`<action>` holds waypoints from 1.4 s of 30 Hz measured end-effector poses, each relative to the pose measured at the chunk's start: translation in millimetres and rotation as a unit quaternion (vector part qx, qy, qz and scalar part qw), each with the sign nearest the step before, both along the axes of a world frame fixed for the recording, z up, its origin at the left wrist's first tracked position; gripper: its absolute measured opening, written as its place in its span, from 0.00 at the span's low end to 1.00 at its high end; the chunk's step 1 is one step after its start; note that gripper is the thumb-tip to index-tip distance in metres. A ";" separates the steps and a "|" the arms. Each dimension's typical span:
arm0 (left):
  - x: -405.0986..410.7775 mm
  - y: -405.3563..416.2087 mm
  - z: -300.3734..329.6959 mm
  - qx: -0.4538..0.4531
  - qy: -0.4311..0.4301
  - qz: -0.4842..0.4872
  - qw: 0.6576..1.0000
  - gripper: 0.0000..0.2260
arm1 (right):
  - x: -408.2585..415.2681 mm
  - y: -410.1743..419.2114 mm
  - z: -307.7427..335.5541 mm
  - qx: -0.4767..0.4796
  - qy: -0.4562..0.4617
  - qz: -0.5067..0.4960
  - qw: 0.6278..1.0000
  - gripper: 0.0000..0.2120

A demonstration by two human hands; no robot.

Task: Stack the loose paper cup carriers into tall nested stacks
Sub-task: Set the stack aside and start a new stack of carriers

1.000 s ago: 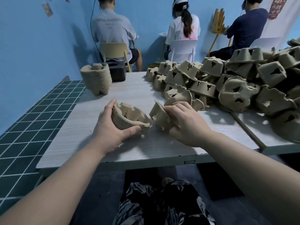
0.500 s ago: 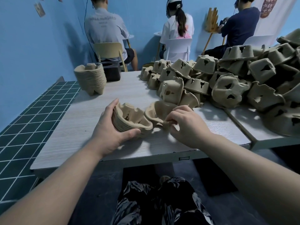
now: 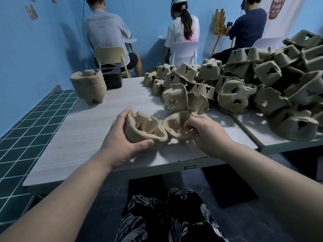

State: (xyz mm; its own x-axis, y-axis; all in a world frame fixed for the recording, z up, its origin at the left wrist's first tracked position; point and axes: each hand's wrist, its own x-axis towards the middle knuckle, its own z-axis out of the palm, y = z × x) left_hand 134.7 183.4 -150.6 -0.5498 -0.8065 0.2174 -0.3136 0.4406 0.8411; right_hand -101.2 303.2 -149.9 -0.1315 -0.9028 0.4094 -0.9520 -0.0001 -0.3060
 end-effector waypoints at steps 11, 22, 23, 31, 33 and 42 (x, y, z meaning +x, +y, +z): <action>-11.1 5.1 1.1 -0.014 -0.014 -0.008 1.000 0.56 | 1.0 1.2 -8.0 -0.101 0.073 -0.019 0.992 0.07; -22.4 8.0 -0.3 -0.008 0.000 -0.040 0.999 0.54 | 12.4 7.7 18.2 -0.273 -0.112 0.005 0.955 0.12; -23.7 8.1 -1.4 -0.005 0.004 -0.042 0.999 0.53 | 16.2 6.7 18.5 -0.274 -0.133 0.015 0.952 0.13; -24.8 9.7 -1.3 0.000 0.036 -0.052 0.998 0.50 | 27.5 1.1 -4.7 -0.232 -0.098 0.074 0.965 0.13; -25.0 9.9 -1.1 -0.003 0.029 -0.049 0.998 0.50 | 24.5 0.4 -10.9 -0.203 -0.087 0.078 0.972 0.12; -26.6 7.9 -0.5 0.000 0.007 -0.046 0.999 0.58 | 20.7 -0.3 -5.4 -0.110 -0.057 0.130 0.984 0.19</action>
